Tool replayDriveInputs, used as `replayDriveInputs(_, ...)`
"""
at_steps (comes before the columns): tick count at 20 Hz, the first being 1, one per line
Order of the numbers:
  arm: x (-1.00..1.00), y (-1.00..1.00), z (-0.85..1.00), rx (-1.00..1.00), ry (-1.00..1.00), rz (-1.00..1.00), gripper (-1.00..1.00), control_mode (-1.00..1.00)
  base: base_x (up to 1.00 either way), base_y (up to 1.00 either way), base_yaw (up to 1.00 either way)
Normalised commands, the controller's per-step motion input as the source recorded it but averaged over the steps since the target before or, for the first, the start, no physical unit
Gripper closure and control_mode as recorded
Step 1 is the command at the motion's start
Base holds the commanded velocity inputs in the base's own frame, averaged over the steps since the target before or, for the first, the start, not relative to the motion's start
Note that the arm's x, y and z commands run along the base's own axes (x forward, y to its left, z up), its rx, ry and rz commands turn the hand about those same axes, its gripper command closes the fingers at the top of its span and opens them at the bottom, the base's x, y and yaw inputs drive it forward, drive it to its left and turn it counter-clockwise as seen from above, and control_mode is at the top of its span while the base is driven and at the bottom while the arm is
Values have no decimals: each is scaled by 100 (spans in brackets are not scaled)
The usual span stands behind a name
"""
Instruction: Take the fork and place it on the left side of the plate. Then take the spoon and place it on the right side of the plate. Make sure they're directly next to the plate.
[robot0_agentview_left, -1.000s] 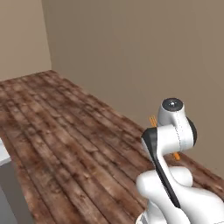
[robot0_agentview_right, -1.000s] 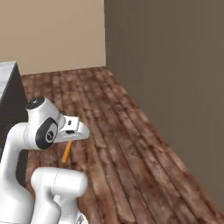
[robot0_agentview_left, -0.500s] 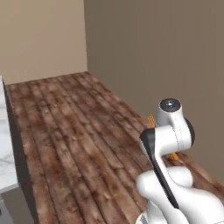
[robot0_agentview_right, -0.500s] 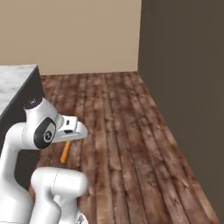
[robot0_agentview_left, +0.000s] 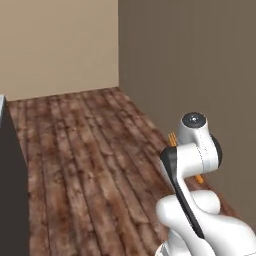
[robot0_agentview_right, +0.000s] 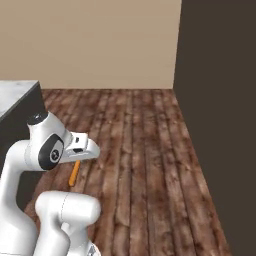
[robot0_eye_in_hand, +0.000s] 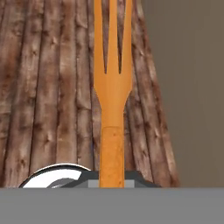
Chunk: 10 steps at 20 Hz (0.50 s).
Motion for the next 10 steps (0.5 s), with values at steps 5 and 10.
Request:
replayDriveInputs(5,0,0,0,0,0,0,100,100,100,-37,24)
replayDriveInputs(10,0,0,0,0,0,0,100,100,100,-18,25)
